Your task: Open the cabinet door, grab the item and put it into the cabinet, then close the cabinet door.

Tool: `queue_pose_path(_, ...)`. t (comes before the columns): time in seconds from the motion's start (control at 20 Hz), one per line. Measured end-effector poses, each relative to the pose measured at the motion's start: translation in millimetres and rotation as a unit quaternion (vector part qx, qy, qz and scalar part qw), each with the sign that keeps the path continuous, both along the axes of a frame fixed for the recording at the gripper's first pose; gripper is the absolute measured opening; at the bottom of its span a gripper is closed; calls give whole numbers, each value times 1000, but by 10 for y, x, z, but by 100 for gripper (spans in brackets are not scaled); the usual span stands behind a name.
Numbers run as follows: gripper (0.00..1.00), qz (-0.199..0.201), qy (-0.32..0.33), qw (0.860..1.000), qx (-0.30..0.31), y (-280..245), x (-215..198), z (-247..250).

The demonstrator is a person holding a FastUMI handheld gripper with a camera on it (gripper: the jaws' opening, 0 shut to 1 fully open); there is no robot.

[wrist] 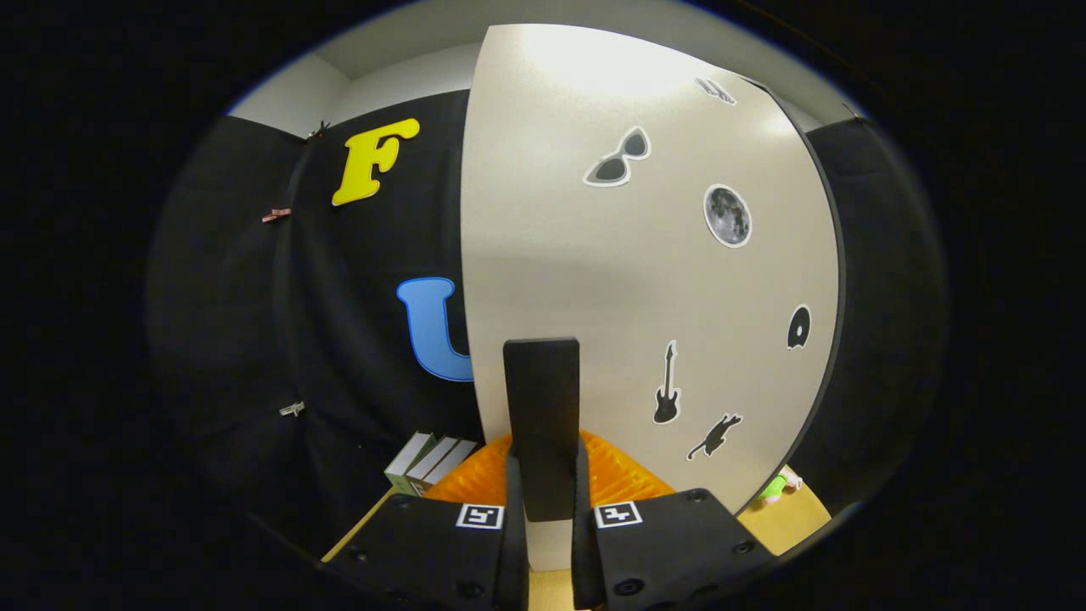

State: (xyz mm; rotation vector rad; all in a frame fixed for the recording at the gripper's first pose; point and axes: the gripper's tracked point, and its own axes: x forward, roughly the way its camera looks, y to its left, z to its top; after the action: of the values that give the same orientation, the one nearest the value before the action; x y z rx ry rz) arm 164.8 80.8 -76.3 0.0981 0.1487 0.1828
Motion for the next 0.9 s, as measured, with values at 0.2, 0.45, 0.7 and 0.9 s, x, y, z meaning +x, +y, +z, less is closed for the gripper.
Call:
queue_pose_path(0.2, 24, 6, -1, 1000, -1, -93, -151, 11)
queue_pose_path(0.45, 24, 3, -2, 1000, -4, -230, -315, 18)
queue_pose_path(0.7, 24, 3, 1, 1000, -1, -349, -436, 19)
queue_pose_path(0.9, 23, -6, -1, 1000, -3, -452, -509, 21)
